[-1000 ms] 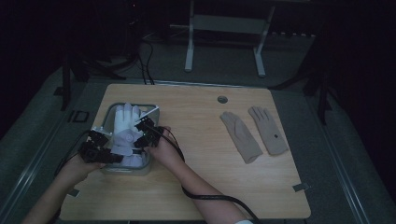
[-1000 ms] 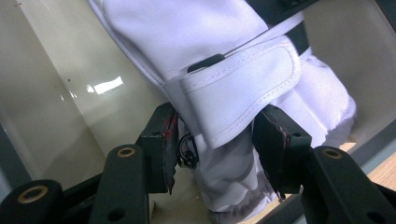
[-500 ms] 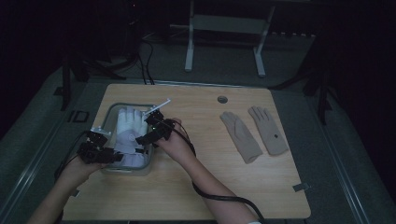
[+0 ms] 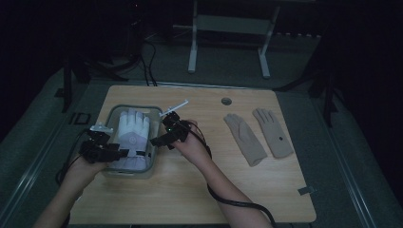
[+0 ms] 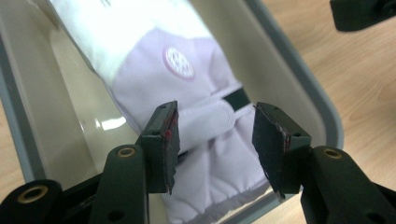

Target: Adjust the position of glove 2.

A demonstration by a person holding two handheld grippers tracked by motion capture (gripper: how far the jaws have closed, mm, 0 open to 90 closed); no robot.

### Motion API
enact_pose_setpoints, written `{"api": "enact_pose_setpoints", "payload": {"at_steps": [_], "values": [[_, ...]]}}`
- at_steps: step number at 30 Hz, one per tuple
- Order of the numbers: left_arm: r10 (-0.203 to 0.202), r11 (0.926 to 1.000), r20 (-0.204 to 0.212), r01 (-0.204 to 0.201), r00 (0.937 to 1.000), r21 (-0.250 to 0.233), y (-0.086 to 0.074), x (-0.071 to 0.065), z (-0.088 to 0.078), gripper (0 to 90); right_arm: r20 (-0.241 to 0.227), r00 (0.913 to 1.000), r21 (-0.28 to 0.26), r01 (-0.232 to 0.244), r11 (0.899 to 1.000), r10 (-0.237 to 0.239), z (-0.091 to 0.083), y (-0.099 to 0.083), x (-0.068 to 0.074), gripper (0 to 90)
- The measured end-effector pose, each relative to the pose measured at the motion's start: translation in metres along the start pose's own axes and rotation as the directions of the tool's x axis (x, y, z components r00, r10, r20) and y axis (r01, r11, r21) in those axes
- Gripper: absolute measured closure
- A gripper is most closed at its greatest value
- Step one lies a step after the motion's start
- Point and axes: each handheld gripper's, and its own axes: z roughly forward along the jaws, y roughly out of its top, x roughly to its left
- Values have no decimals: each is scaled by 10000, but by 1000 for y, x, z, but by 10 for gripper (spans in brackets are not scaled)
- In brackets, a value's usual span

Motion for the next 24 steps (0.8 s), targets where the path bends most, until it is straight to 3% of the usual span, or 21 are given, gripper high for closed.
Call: {"api": "enact_pose_setpoints", "payload": {"at_steps": [7, 13, 15, 16, 18, 20, 21, 24], "values": [[305, 9993, 266, -298, 9992, -242, 8, -16, 1, 512, 115, 9997, -161, -213, 9996, 215, -12, -10, -12, 196], [452, 9968, 877, -391, 9951, -699, 14, -31, 6, 511, 326, 9993, -196, -200, 9996, 206, -24, -21, -23, 197], [449, 9950, 856, -369, 9953, -925, 16, -36, 8, 495, 416, 9989, -203, -199, 9996, 208, -28, -25, -27, 196], [415, 9938, 860, -322, 9954, -1065, 17, -40, 9, 446, 453, 9987, -214, -239, 9995, 248, -31, -27, -30, 196], [524, 9903, 1244, -355, 9908, -1344, 20, -49, 11, 415, 595, 9980, -219, -208, 9995, 221, -37, -32, -34, 194], [607, 9886, 1232, -427, 9905, -1444, 23, -57, 14, 316, 697, 9972, -261, -269, 9993, 286, -45, -37, -40, 193], [818, 9874, 1499, -597, 9853, -1468, 25, -63, 18, 290, 756, 9967, -271, -272, 9993, 291, -47, -39, -42, 191], [1272, 9824, 1504, -1036, 9804, -1552, 28, -77, 27, 150, 972, 9947, -267, -317, 9991, 341, -58, -48, -50, 188]]}}
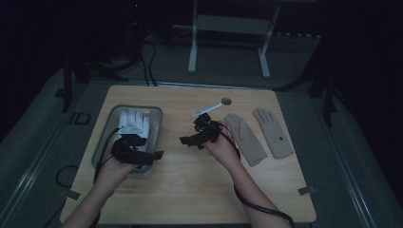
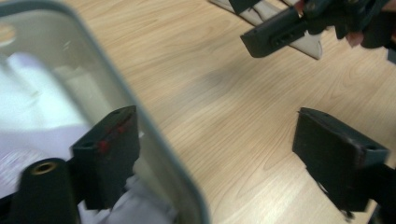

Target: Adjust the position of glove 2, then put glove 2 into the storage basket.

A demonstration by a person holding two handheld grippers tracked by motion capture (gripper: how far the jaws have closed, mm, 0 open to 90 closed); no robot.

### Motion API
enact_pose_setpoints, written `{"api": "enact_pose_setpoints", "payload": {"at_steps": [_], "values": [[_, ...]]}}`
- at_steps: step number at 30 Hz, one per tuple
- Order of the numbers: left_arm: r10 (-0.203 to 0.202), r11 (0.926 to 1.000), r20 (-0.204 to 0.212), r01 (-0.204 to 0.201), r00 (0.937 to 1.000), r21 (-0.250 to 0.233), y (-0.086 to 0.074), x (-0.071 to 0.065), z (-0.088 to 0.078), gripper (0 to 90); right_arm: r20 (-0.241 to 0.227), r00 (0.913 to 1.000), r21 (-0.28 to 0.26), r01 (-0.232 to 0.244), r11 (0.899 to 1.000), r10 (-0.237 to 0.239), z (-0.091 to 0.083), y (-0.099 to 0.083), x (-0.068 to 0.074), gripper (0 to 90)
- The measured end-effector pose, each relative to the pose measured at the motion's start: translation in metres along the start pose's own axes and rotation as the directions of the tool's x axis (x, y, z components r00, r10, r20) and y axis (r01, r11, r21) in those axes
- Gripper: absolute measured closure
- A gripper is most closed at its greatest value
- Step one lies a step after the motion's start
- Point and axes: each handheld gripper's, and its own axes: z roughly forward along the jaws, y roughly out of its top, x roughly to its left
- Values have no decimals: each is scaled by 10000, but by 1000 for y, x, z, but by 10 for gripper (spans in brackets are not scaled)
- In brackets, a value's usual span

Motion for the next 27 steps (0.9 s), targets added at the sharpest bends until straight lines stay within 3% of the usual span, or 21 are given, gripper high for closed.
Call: {"api": "enact_pose_setpoints", "payload": {"at_steps": [3, 6, 11, 13, 15, 17, 21, 24, 27], "values": [[175, 9994, 267, -167, 9995, -304, 2, -9, 12, 144, 140, 9999, -50, 37, 10000, -37, -9, -6, -7, 184], [370, 9973, 172, -359, 9992, -647, 3, -19, 24, 143, 269, 9996, -127, -48, 9999, 51, -18, -13, -14, 183], [942, 9878, 234, -905, 9953, -1266, -3, -37, 46, 139, 425, 9991, -180, 41, 9998, -34, -31, -27, -25, 183], [1085, 9866, 293, -1040, 9937, -1260, -5, -39, 49, 132, 460, 9989, -172, 86, 9998, -78, -33, -31, -28, 184], [1118, 9840, 777, -995, 9907, -1475, -10, -45, 61, 117, 603, 9979, -195, 235, 9995, -223, -39, -39, -34, 184], [1151, 9838, 981, -998, 9885, -1488, -14, -47, 68, 116, 725, 9971, -371, 238, 9990, -211, -42, -46, -39, 182], [1372, 9826, 1157, -1203, 9838, -1417, -23, -52, 81, 84, 891, 9957, -586, 324, 9978, -271, -47, -58, -52, 147], [1683, 9767, 1189, -1493, 9785, -1544, -31, -57, 88, 82, 1047, 9938, -662, 431, 9969, -360, -50, -66, -61, 146], [1862, 9741, 1148, -1681, 9758, -1511, -39, -60, 95, 59, 1077, 9941, -727, 202, 9971, -123, -53, -75, -72, 142]]}}
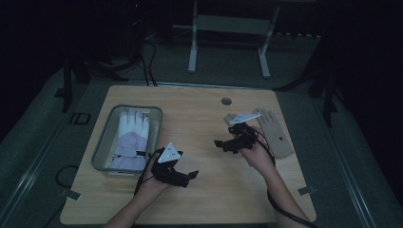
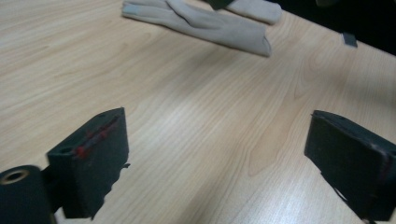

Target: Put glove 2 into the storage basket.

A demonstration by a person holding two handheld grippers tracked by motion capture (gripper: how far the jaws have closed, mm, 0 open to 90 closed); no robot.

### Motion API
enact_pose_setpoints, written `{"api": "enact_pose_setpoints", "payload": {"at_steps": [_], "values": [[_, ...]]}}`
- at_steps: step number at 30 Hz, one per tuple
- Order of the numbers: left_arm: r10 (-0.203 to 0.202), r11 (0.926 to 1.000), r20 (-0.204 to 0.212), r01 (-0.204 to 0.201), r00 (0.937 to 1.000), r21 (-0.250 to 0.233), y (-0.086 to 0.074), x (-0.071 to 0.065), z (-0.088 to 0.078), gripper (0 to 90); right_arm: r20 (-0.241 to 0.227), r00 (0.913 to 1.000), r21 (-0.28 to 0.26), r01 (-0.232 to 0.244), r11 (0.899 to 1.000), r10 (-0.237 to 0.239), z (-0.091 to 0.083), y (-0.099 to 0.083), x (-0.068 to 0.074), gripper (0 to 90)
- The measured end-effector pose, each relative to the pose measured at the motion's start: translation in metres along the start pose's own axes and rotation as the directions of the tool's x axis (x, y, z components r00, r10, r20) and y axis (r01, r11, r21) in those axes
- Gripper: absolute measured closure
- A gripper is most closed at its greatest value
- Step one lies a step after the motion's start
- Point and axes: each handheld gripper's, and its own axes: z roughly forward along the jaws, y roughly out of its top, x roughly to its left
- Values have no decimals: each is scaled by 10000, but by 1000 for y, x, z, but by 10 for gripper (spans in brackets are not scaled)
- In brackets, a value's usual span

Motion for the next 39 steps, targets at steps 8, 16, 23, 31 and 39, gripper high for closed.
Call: {"api": "enact_pose_setpoints", "payload": {"at_steps": [8, 16, 23, 31, 39], "values": [[-103, 9998, -69, 102, 9999, -171, -20, -2, 7, 32, 246, 9958, -75, -875, 9961, 877, -4, -15, -33, 128], [-207, 9986, -481, 182, 9986, -503, -32, 6, 7, 26, 818, 9948, 19, -613, 9981, 609, -2, -32, -65, 329], [166, 9980, -480, -195, 9987, -593, -33, -3, 11, 20, 1592, 9873, 248, -47, 9997, 7, 3, -42, -88, 391], [308, 9958, -255, -329, 9992, -854, -35, -7, 14, 20, 1426, 9872, 1209, 537, 9912, -708, 22, -55, -103, 437], [282, 9930, -224, -306, 9993, -1141, -40, -10, 16, 20, 1294, 9914, 1337, 38, 9910, -213, 25, -58, -101, 657]]}}
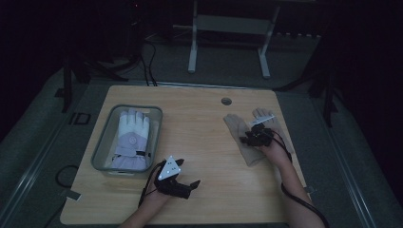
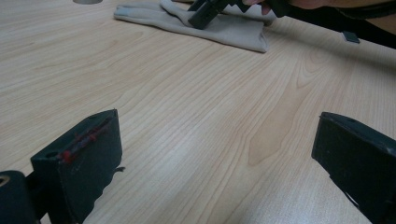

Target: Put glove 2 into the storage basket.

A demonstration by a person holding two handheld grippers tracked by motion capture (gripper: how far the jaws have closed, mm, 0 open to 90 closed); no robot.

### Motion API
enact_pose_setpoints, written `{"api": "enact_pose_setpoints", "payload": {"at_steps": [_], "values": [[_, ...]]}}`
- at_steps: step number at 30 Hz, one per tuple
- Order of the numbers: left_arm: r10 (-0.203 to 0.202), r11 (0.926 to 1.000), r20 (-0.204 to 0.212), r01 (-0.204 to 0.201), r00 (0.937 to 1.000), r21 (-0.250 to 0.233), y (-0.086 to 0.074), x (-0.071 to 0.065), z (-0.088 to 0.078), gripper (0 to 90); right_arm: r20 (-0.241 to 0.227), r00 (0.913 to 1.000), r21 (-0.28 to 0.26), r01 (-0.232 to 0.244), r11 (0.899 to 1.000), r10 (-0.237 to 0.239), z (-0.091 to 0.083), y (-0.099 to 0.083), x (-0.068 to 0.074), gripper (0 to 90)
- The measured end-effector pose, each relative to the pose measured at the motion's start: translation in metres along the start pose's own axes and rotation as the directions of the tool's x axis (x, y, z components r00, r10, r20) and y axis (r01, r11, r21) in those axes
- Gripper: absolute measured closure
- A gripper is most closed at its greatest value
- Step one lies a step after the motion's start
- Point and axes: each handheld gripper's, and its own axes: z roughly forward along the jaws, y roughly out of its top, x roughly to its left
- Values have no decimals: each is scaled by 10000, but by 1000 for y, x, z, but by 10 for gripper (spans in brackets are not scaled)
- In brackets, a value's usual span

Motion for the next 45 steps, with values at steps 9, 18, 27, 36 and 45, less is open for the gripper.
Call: {"api": "enact_pose_setpoints", "payload": {"at_steps": [9, 18, 27, 36, 45], "values": [[-157, 9999, -40, 158, 9999, 54, -4, 1, 2, 20, -314, 9939, -565, -1073, 9926, 1057, -4, -2, 19, 782], [-58, 10000, -139, 58, 9999, -60, -4, 0, 2, 20, -202, 9872, -1344, -1597, 9780, 1584, -23, 33, 61, 791], [-23, 10000, -156, 22, 9999, -66, -5, -1, 2, 20, 914, 9634, -2224, -2270, 9482, 2521, -30, 64, 93, 791], [-82, 9999, -101, 81, 9999, -76, -5, 0, 1, 20, 967, 9217, -1517, -3593, 9208, 3756, 11, 56, 102, 775], [-173, 9997, -9, 173, 9998, -164, -5, 1, 0, 21, 808, 9209, -979, -3733, 9225, 3812, 41, 46, 111, 601]]}}
